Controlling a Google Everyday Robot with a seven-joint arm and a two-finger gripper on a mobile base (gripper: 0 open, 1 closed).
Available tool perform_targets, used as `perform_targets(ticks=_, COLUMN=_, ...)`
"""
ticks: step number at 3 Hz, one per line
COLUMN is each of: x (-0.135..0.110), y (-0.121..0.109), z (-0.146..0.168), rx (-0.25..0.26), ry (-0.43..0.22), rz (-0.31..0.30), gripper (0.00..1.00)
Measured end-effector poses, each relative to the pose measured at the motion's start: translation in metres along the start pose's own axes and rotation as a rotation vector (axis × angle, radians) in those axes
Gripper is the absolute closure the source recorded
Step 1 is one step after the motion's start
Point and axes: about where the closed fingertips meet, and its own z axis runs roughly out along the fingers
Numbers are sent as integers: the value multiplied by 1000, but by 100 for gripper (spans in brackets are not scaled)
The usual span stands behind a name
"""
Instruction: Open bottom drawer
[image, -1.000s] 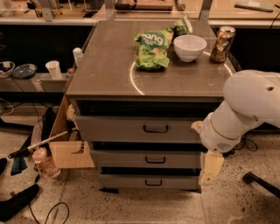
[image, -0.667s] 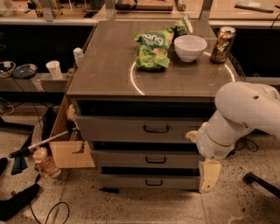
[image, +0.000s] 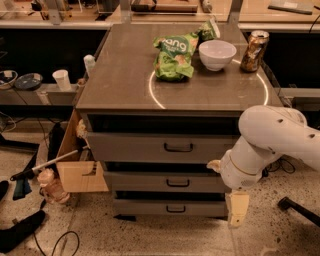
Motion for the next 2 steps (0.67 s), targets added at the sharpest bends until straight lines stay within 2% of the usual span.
perform_targets(ticks=1, x=5, y=0, z=8, rx=5, ry=11, rz=27, gripper=0)
perform_targets(ticks=2, x=21, y=0, z=26, rx=34, ry=20, rz=111, gripper=0)
